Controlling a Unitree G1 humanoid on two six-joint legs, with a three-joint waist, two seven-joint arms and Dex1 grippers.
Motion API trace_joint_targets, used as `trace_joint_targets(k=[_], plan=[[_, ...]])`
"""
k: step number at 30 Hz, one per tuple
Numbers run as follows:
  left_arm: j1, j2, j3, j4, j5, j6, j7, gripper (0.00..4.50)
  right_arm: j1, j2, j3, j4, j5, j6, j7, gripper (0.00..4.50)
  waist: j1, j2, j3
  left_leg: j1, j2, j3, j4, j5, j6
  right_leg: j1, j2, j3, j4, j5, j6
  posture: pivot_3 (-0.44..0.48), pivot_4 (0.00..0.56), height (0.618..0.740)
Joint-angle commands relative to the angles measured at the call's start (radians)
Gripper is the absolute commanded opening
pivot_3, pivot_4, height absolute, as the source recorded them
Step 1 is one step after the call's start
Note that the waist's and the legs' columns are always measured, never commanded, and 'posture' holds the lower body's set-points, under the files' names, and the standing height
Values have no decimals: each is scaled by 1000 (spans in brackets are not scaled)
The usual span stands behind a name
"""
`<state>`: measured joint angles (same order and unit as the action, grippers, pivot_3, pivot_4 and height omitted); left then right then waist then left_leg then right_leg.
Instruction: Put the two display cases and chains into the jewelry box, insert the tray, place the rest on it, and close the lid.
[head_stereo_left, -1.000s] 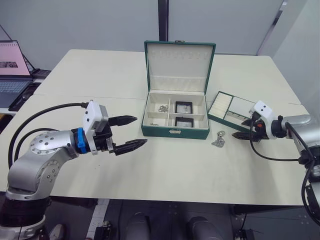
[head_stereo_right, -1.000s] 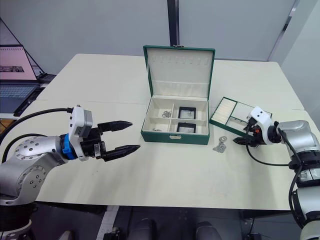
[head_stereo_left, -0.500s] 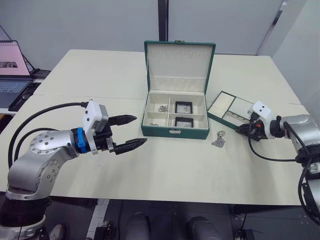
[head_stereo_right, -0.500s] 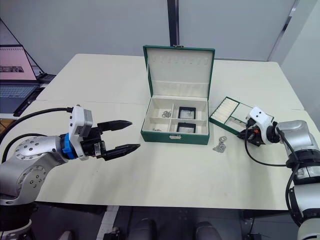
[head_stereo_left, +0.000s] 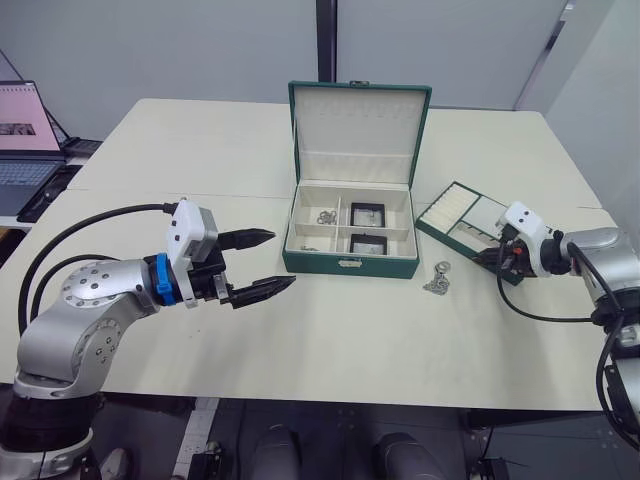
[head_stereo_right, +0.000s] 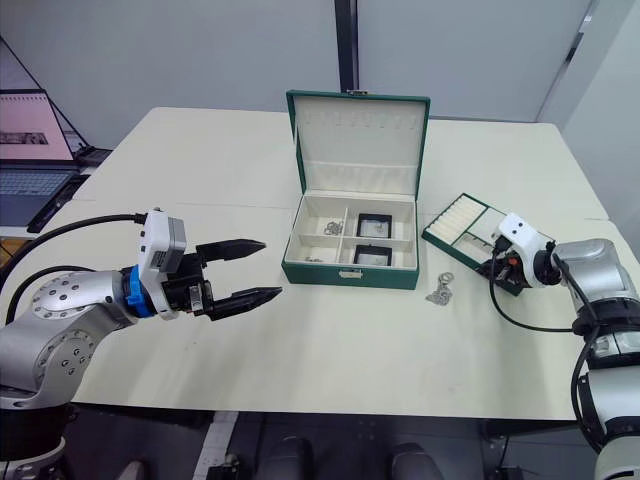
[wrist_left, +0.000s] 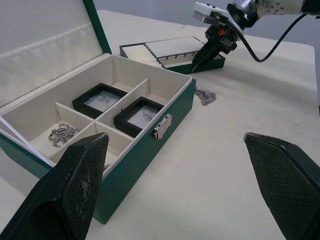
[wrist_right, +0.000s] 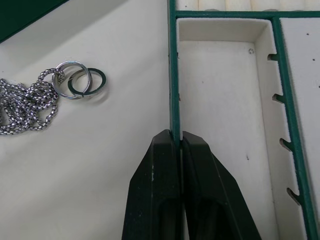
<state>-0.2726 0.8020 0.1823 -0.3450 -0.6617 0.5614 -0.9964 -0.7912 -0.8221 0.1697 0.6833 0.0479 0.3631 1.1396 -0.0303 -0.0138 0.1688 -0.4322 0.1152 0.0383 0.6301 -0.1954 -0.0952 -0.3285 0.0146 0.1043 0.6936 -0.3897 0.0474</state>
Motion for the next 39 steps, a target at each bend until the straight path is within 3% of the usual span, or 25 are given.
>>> trace_joint_targets(k=[1,11,18,25,39], plan=[[-30,-3,25,26,-22,-13,-16,4500,4,-101,-37,-156,-15,36,29,5,1,3,2,0,0,0,0,0,0,0,0,0,0,0,0,0,150,740],[-29,30,70,126,-18,-65,-116,4500,123,-340,-106,-718,125,347,196,5,-1,7,4,0,0,2,-1,0,0,-4,0,2,2,0,0,0,150,740],[-13,56,100,187,-19,-91,-195,4500,55,-309,-92,-958,275,563,188,5,-3,8,5,0,1,3,-1,0,0,-5,0,3,3,0,0,0,150,740],[-3,65,120,186,-23,-93,-216,4500,-85,-184,58,-923,260,540,180,5,-2,8,5,-1,1,3,-1,-1,1,-6,0,3,3,0,0,0,150,740],[57,84,201,130,-66,-50,-186,4500,-279,92,272,-549,79,235,209,5,-3,7,5,-1,1,4,0,0,0,-7,0,3,4,0,0,0,150,740]])
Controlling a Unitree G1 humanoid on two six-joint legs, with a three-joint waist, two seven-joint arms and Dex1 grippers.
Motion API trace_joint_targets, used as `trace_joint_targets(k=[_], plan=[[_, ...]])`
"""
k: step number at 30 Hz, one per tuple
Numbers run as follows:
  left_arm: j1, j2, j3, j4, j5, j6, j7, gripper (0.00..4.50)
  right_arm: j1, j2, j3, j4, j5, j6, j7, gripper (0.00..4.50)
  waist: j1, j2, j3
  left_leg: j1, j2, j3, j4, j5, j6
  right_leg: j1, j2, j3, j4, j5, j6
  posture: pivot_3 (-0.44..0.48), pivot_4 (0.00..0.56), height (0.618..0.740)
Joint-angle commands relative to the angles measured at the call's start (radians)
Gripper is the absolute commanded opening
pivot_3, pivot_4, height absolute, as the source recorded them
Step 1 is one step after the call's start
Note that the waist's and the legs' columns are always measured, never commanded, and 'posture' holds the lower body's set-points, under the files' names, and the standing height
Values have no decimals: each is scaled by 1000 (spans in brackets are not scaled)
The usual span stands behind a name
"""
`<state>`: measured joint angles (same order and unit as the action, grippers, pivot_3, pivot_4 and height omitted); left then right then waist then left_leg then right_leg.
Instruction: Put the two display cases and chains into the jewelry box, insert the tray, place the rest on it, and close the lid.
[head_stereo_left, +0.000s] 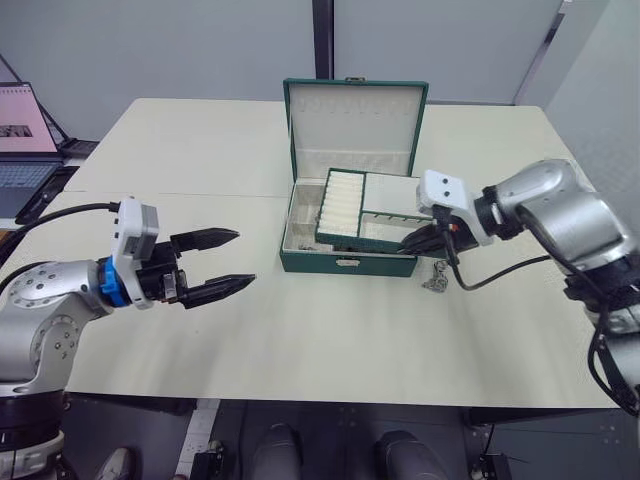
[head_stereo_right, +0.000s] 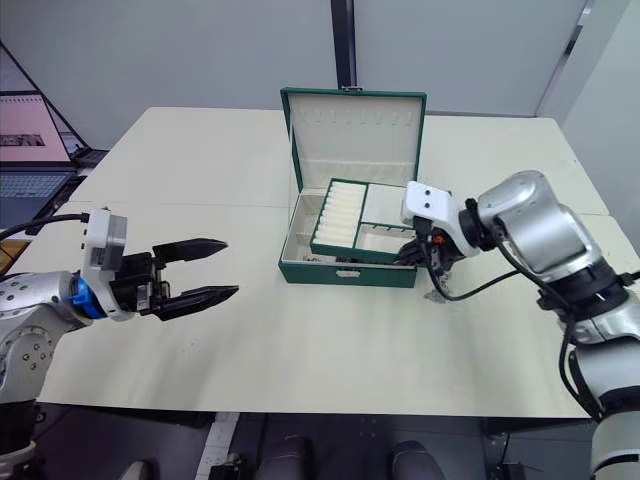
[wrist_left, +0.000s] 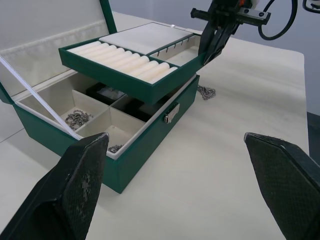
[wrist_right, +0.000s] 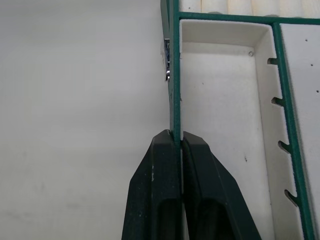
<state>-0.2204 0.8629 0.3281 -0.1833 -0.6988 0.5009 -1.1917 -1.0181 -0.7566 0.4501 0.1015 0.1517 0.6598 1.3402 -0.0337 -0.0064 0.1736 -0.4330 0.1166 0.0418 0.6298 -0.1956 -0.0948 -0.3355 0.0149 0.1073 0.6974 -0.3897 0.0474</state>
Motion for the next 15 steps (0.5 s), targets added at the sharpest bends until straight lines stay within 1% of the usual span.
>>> trace_joint_targets(k=[1,8,15], plan=[[11,26,64,-36,-34,14,10,4500,-58,43,-3,52,-34,-77,11,5,0,0,0,0,0,0,0,0,0,0,0,0,0,0,0,0,150,740],[48,58,117,-52,-62,48,0,4500,-91,132,7,158,-81,-142,22,5,0,0,0,0,0,0,0,0,0,0,0,0,0,0,0,0,150,740],[60,67,121,-67,-67,48,14,4500,-108,185,9,235,-117,-189,28,5,1,0,0,0,0,0,0,0,0,-1,0,-1,0,0,0,0,150,740]])
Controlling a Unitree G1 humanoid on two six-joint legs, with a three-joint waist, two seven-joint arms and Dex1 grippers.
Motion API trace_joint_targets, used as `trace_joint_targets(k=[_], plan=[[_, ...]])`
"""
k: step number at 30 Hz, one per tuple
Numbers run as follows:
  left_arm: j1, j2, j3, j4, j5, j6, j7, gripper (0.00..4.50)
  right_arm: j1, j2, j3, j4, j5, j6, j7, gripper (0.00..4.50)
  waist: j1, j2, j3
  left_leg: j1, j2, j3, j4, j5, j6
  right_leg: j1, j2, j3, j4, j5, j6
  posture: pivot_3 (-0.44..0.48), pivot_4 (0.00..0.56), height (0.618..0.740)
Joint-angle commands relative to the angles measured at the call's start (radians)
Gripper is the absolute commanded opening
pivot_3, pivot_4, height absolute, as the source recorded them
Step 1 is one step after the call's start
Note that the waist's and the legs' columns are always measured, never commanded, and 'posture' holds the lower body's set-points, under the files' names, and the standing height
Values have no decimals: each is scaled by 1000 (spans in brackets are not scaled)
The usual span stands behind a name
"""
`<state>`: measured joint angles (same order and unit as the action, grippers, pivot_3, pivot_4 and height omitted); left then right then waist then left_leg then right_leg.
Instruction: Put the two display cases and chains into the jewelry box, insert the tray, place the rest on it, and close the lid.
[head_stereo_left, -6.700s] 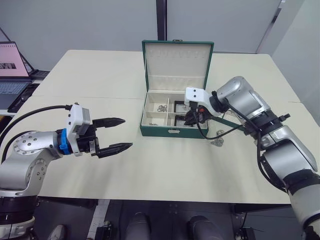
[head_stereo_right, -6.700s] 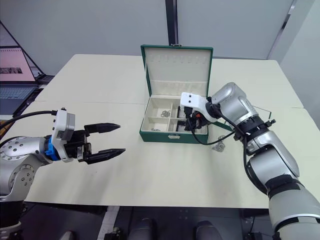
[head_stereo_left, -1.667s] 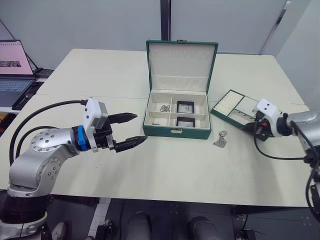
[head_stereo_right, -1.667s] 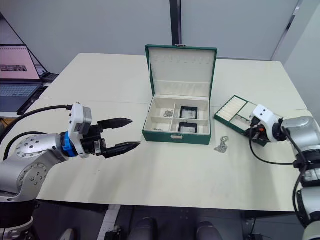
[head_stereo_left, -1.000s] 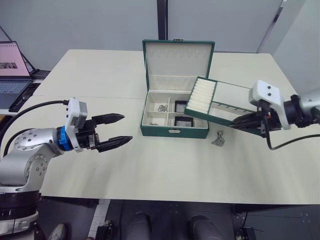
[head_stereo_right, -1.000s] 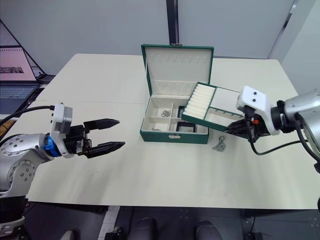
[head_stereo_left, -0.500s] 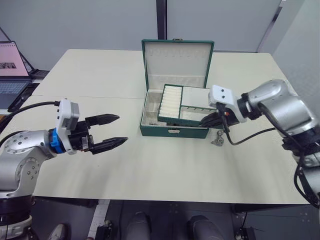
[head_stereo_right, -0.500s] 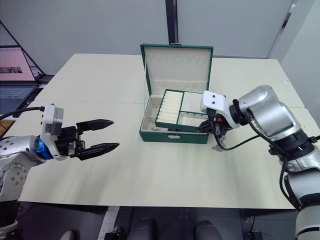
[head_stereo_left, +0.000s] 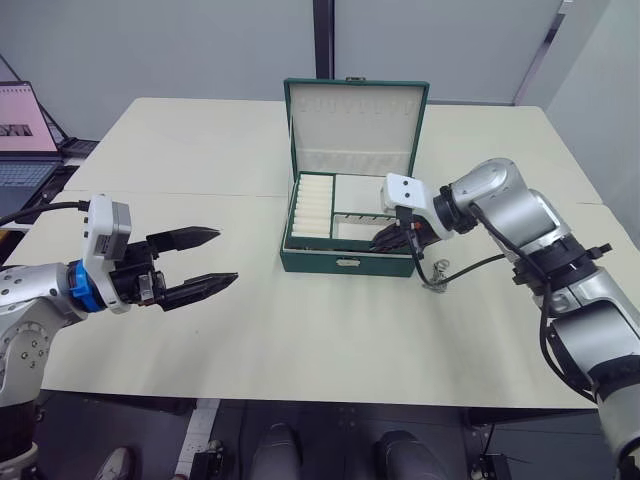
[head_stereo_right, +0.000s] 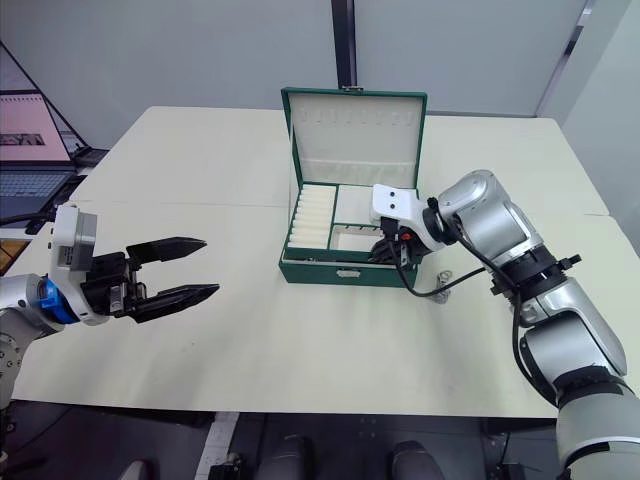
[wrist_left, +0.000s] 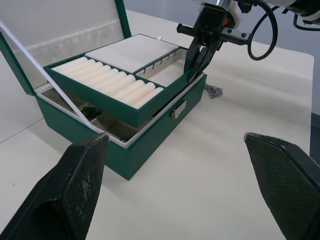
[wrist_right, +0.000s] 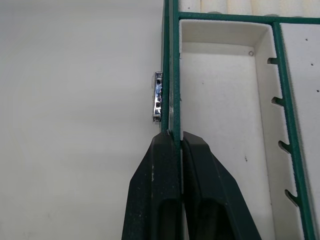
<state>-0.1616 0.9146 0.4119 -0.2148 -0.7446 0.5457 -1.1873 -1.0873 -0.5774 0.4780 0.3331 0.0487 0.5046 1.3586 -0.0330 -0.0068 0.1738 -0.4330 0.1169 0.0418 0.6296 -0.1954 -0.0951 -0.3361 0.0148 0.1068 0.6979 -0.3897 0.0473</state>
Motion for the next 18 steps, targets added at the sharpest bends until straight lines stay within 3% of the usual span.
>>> trace_joint_targets(k=[1,18], plan=[[6,15,39,-42,-22,5,14,4500,-40,13,-19,14,-18,-40,9,5,0,0,0,0,0,0,0,0,0,0,0,0,0,0,0,0,150,740],[42,11,48,-84,-25,18,44,4500,-58,77,-28,113,-69,-83,10,5,-1,0,0,0,0,0,0,0,0,0,0,0,0,0,0,0,150,740]])
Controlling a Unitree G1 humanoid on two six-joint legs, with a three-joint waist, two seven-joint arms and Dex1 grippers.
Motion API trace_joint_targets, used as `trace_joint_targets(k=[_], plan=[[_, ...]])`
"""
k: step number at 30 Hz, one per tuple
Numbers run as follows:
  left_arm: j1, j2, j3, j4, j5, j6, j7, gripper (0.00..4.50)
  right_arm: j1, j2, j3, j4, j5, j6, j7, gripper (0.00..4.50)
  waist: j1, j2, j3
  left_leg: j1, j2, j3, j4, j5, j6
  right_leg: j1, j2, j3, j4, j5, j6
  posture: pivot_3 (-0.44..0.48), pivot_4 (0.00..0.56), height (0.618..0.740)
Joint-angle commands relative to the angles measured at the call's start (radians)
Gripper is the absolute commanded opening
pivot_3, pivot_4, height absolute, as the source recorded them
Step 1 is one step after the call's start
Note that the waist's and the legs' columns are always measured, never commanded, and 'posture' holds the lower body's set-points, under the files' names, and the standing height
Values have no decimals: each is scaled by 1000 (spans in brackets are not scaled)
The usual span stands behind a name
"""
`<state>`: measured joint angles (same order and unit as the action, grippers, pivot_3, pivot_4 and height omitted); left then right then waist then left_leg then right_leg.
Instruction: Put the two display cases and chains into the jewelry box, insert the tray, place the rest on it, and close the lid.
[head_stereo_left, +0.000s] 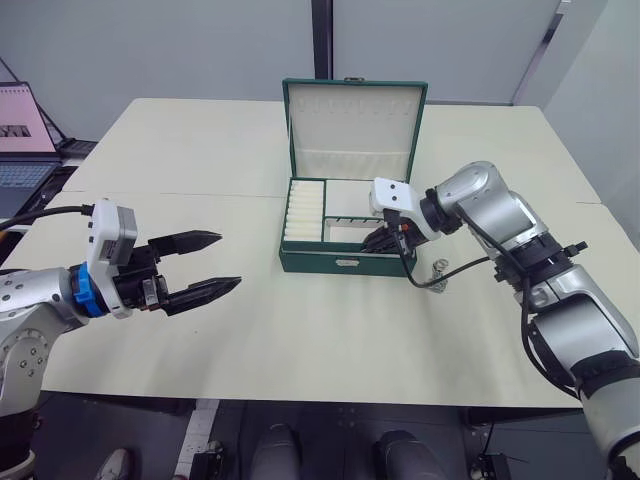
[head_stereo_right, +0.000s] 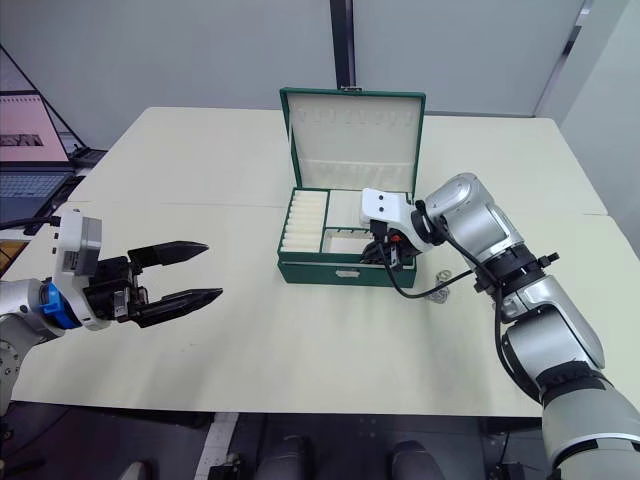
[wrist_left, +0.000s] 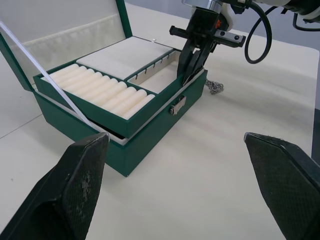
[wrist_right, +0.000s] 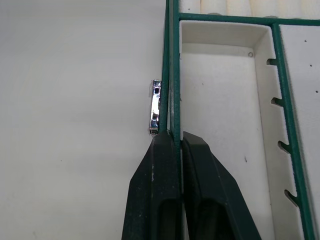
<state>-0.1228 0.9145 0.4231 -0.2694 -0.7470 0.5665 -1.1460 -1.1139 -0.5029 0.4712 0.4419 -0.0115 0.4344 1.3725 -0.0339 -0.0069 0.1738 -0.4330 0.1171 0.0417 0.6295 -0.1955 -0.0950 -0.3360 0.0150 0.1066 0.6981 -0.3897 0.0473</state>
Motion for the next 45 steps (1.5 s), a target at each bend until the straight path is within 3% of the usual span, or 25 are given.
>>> trace_joint_targets(k=[1,28,37,42,45], plan=[[5,10,37,-30,-23,-3,3,4500,-32,5,-23,6,-11,-10,-4,5,0,0,0,0,0,0,0,0,0,0,0,0,0,0,0,0,150,740],[-32,2,-9,-5,-6,-20,-1,4500,-31,6,-37,-5,-23,54,-40,5,1,0,0,0,0,0,0,0,0,0,0,0,0,0,0,0,150,740],[-33,-2,-15,-5,-3,-26,1,4500,-62,8,-72,-28,-9,40,-64,2253,1,0,0,0,0,0,0,0,0,0,0,0,0,0,0,0,150,740],[-41,-5,-17,0,-3,-28,1,4500,-89,37,-130,1,21,47,-117,2253,0,0,0,0,0,0,0,0,0,0,0,0,0,0,0,0,150,740],[-46,-8,-15,5,-1,-30,4,4500,-100,83,-185,107,18,7,-221,2253,0,0,0,0,0,0,0,0,0,0,0,0,0,0,0,0,150,740]])
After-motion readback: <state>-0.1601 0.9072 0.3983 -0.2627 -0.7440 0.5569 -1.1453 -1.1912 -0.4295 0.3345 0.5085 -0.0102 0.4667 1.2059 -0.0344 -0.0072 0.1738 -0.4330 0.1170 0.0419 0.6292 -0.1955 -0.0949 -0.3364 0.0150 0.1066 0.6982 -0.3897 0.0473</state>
